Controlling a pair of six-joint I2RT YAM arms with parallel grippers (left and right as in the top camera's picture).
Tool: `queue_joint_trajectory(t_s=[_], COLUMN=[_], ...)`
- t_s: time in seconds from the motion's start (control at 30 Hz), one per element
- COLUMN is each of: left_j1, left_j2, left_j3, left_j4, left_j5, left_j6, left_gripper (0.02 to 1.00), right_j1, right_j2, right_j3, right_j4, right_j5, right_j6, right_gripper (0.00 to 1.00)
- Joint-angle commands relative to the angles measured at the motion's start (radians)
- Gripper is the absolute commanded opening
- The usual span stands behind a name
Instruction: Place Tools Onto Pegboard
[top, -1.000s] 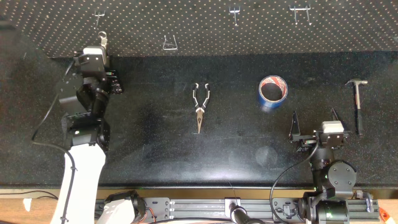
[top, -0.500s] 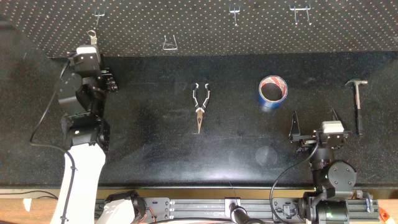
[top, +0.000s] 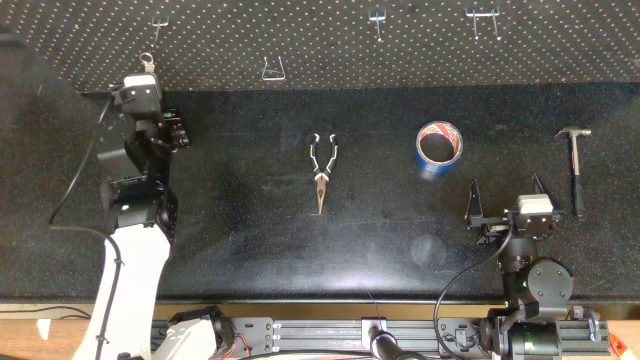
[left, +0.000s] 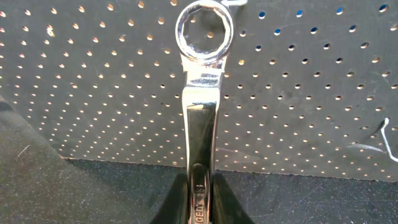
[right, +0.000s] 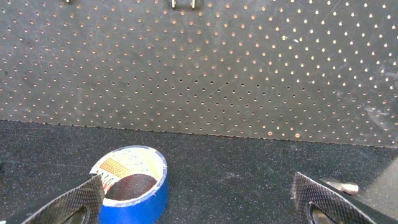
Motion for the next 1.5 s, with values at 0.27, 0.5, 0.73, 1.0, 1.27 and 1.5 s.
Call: queue_joint_trajectory(t_s=[0.27, 0.5, 0.73, 1.0, 1.27, 1.5], left_j1=[0.0, -0.001, -0.001, -0.001, -0.001, 0.001], left_j2=[0.024, 0.049, 0.065, 0.117, 0.192, 0.125], left_j3=[0.096, 0.096, 0.096, 0.101, 0.101, 0.118], left_j4=[0.013, 0.002, -0.006, 0.018, 0.122, 0.046], left_j5=[0.015, 0.042, 0.042, 0.042, 0.076, 0.075], left_j6=[0.008, 0.009, 0.016, 0.016, 0.016, 0.016], left_gripper=[0.027, 0.025, 0.027, 0.027, 0.027, 0.996], right_j1=[0.001, 0.001, 0.001, 0.001, 0.001, 0.001], right_j2=[-0.006, -0.006, -0.006, -0.006, -0.006, -0.006], right_j3=[-0.004, -0.004, -0.004, -0.004, -0.004, -0.004], right_j4=[-0.003, -0.003, -0.003, -0.003, -0.003, -0.003], right_j5=[0.002, 0.002, 0.002, 0.002, 0.002, 0.002], right_j6=[-0.009, -0.009, -0.009, -0.009, -0.01, -0.009], right_gripper=[0.98, 0.98, 0.98, 0.98, 0.98, 0.98])
